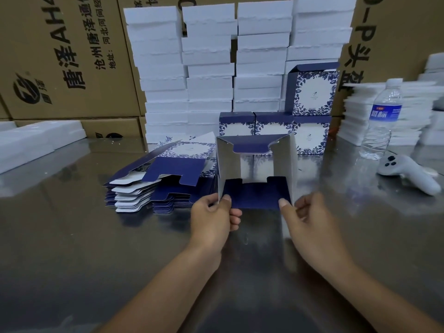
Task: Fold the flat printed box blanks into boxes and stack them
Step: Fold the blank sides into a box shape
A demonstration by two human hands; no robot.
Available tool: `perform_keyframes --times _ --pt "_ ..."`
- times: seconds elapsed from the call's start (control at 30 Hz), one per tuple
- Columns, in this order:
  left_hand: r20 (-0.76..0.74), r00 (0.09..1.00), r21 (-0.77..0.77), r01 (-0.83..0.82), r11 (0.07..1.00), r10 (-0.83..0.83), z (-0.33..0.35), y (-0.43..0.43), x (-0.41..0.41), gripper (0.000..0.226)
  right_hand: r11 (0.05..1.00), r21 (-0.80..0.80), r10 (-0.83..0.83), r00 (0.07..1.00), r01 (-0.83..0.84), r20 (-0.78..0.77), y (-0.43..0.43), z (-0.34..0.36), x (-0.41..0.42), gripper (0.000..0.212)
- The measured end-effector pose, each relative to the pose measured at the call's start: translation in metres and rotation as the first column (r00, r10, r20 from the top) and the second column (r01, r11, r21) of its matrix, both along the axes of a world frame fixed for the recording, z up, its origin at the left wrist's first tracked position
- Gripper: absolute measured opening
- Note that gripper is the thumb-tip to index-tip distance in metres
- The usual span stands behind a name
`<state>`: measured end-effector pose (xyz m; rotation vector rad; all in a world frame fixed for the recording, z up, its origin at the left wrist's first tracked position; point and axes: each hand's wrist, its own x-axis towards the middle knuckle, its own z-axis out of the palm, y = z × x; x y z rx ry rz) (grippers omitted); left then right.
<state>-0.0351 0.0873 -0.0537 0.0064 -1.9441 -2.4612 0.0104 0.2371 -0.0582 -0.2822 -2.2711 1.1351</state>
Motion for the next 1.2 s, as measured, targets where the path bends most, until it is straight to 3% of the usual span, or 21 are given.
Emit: perform_keyframes --times 0.07,0.13,0.27,0.37,0.5,0.77,1.2 --pt "0.014 1.000 0.034 0.015 0.999 -0.015 0.001 0.003 0.002 0.032 1.000 -0.016 0.001 0.988 0.002 0.153 0.001 0.002 0.000 0.042" --pt "0.015 0.999 0.046 0.038 0.998 -0.039 0.002 0.004 0.004 0.032 0.975 -0.219 0.067 0.981 -0.027 0.180 0.002 0.007 -0.001 0.052" --pt "0.027 0.996 0.043 0.081 0.996 -0.082 0.001 0.007 0.008 0.033 0.840 -0.542 0.141 0.974 -0.021 0.180 0.003 0.013 0.000 0.043" --pt "0.058 0.993 0.072 0.103 0.992 -0.108 0.002 0.009 0.008 0.036 0.741 -0.671 0.188 0.967 -0.024 0.173 0.001 0.017 0.003 0.038" --pt "0.088 0.978 0.129 0.176 0.976 -0.188 0.004 0.010 0.010 0.041 0.712 -0.701 0.192 0.967 -0.019 0.169 0.001 0.019 0.004 0.037" --pt "0.094 0.970 0.078 0.215 0.973 -0.222 0.001 0.010 0.013 0.043 0.705 -0.708 0.256 0.943 -0.032 0.212 -0.002 0.023 0.006 0.034" --pt "0.078 0.962 0.121 0.253 0.960 -0.263 0.005 0.015 0.019 0.031 0.674 -0.735 0.314 0.930 -0.075 0.194 -0.009 0.019 0.007 0.036"
